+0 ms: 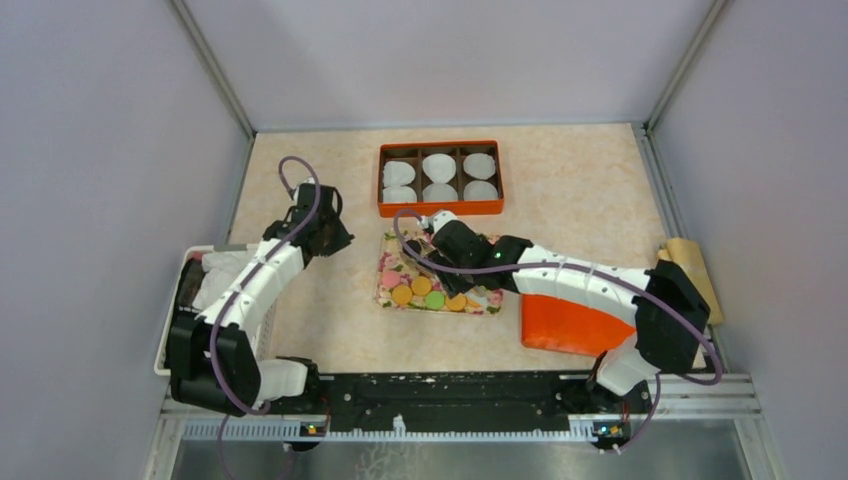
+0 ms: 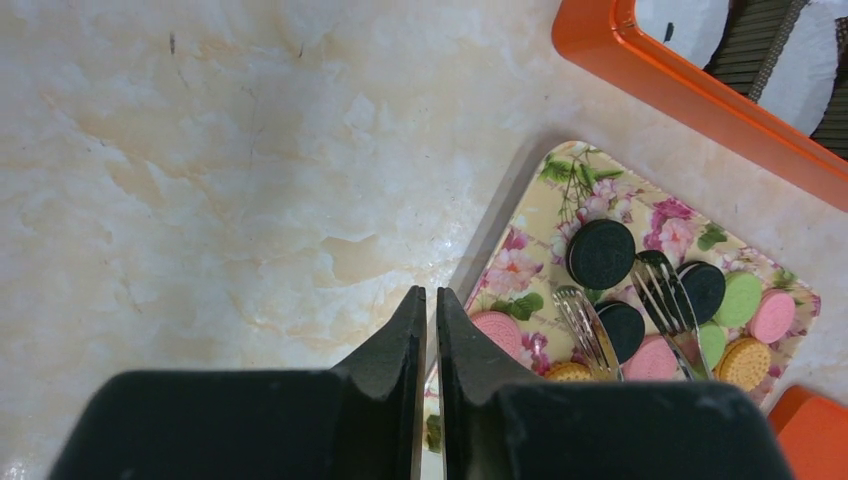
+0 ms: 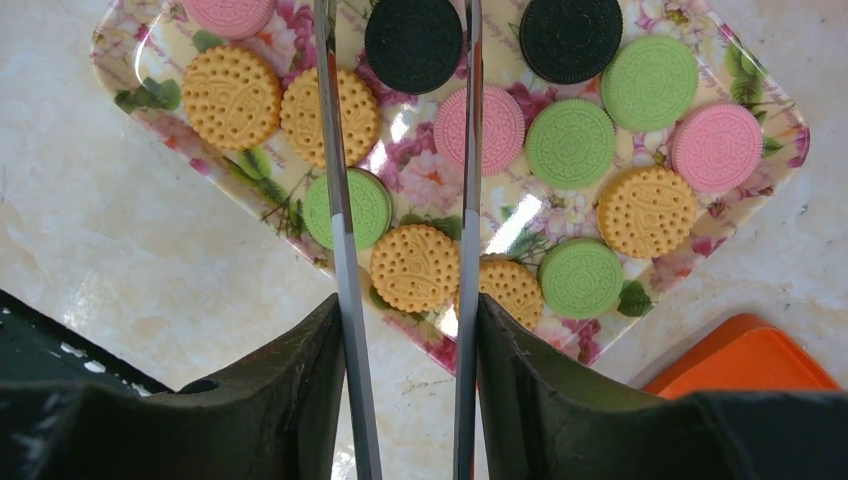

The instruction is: Pack the cookies

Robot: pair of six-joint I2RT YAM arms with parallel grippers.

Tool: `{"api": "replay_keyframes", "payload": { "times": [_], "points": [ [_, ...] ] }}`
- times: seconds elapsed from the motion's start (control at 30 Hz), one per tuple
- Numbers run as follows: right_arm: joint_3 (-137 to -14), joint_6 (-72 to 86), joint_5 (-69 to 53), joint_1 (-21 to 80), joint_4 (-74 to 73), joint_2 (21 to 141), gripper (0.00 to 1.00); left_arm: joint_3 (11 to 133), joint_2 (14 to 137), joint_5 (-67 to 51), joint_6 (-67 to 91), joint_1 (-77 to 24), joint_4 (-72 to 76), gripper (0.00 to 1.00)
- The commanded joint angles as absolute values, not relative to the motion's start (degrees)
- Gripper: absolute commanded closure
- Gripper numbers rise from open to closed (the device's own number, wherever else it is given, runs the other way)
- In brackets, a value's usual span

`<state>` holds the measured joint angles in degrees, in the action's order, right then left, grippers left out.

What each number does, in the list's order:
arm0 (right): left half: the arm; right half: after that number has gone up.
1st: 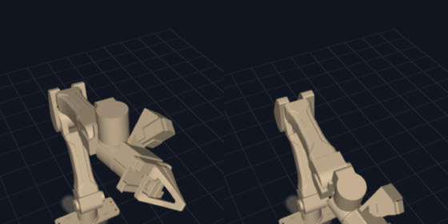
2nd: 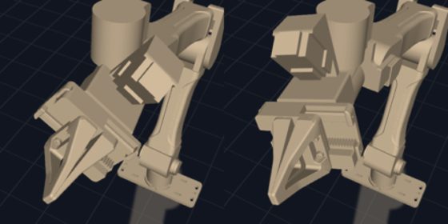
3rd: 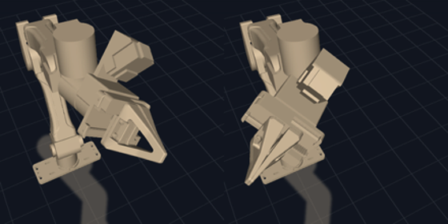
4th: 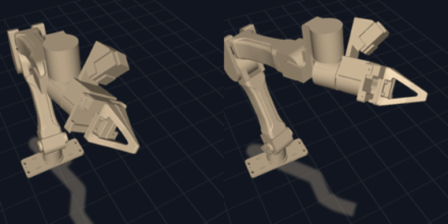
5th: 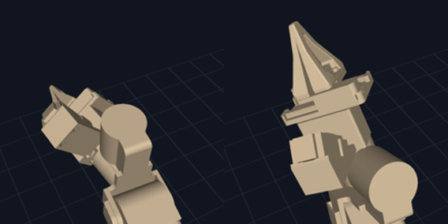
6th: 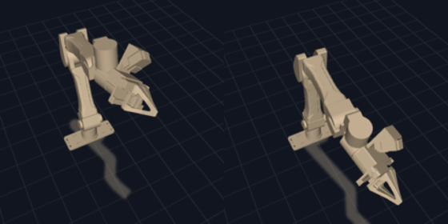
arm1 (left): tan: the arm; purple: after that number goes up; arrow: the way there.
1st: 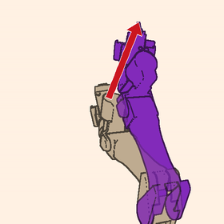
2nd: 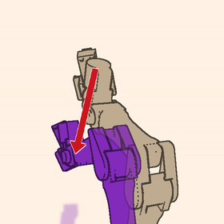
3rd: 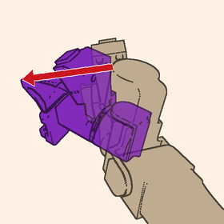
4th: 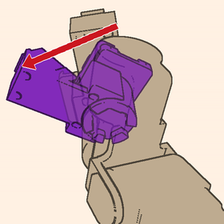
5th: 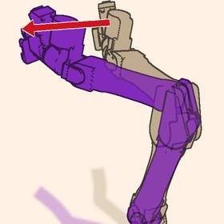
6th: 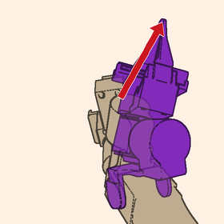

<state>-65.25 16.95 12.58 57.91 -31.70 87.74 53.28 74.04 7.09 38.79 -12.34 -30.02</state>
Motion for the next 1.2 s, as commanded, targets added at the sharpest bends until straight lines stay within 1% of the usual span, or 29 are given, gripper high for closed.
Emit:
{"api": "replay_keyframes", "payload": {
  "times": [0.0, 0.17, 0.43, 0.5, 0.6, 0.63, 0.9, 1.03, 1.17],
  "points": [
    [-67.97, 16.43, 14.05, 58.11, -27.79, 89.80, 0.55, 54.93, 71.29, 8.06, 37.66, -11.72, -30.23, 0.87],
    [-68.82, 16.76, 13.56, 58.10, -26.71, 91.98, 0.56, 54.85, 70.84, 7.39, 37.50, -11.43, -30.57, 0.87],
    [-72.04, 16.78, 15.40, 58.10, -28.04, 91.96, 0.85, 54.28, 69.03, 6.77, 37.52, -11.39, -30.51, 0.88],
    [-73.42, 16.62, 16.04, 58.08, -28.32, 91.23, 0.90, 54.00, 68.77, 6.55, 37.62, -11.34, -30.20, 0.90],
    [-75.44, 16.45, 16.55, 58.10, -28.91, 90.56, 1.00, 53.79, 68.75, 6.25, 37.70, -11.34, -29.94, 0.98],
    [-76.22, 16.38, 16.86, 58.07, -29.18, 90.53, 1.00, 53.83, 68.73, 6.24, 37.62, -11.34, -29.94, 1.00],
    [-80.48, 15.52, 16.76, 58.05, -32.65, 92.06, 1.00, 54.14, 68.03, 6.32, 37.20, -11.34, -30.21, 1.00],
    [-79.11, 16.25, 16.27, 58.09, -33.45, 92.50, 0.89, 53.93, 67.86, 6.42, 37.18, -11.25, -30.53, 1.00],
    [-74.80, 17.66, 15.23, 58.07, -31.50, 90.92, 0.88, 53.45, 67.60, 6.19, 37.15, -11.25, -30.33, 1.00]
  ]
}}
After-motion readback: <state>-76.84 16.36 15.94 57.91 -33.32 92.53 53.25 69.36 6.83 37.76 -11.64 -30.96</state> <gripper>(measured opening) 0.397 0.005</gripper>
